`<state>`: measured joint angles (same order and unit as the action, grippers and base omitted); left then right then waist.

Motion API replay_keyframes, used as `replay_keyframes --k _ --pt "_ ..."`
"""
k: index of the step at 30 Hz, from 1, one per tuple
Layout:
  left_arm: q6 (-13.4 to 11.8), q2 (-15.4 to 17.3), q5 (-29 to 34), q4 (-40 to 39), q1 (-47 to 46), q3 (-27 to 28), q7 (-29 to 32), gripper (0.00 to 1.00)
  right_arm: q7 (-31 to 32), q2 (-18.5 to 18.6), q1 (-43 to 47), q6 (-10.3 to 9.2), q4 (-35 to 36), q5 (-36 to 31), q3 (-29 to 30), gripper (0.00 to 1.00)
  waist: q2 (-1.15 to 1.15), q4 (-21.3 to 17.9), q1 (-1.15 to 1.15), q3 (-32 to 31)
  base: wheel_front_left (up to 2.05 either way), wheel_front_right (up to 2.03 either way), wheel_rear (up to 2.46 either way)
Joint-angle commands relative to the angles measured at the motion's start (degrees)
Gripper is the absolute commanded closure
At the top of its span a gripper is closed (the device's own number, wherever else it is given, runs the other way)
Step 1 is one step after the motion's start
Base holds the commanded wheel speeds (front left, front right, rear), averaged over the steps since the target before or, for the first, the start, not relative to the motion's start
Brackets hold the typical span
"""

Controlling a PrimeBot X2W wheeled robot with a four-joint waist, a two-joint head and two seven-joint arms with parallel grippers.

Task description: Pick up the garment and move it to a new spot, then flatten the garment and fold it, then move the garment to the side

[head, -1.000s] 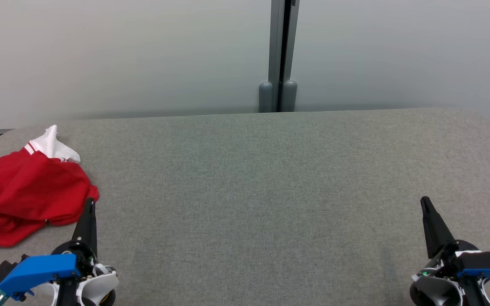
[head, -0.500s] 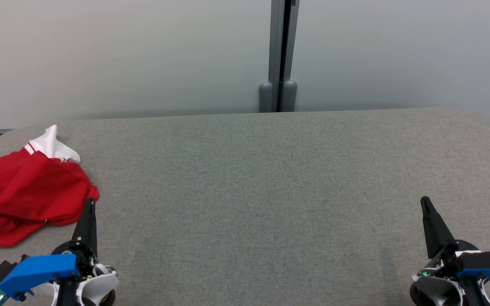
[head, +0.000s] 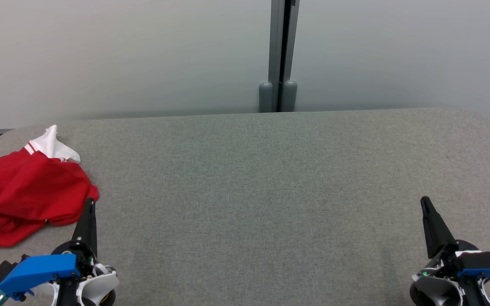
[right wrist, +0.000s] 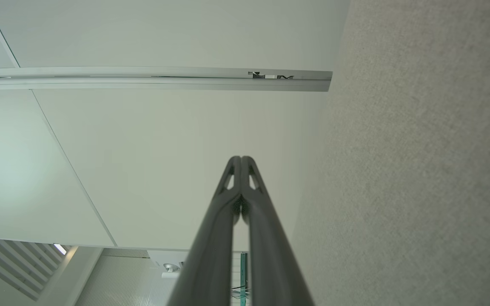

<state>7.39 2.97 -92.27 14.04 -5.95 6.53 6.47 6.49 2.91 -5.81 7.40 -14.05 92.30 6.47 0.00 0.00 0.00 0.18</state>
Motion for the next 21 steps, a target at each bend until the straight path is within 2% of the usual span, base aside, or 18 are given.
replay_keyframes --k 1,21 --pt "0.2 -0.1 0.1 -0.1 -0.5 -0.1 0.1 1.0 0.0 0.0 -0.8 0.19 0.1 -0.1 0.1 1.0 0.0 0.0 0.0 0.0 0.0 0.0 0.0" --pt "0.2 -0.1 0.1 -0.1 -0.5 -0.1 0.1 1.0 0.0 0.0 -0.8 0.19 0.1 -0.1 0.1 1.0 0.0 0.0 0.0 0.0 0.0 0.0 0.0"
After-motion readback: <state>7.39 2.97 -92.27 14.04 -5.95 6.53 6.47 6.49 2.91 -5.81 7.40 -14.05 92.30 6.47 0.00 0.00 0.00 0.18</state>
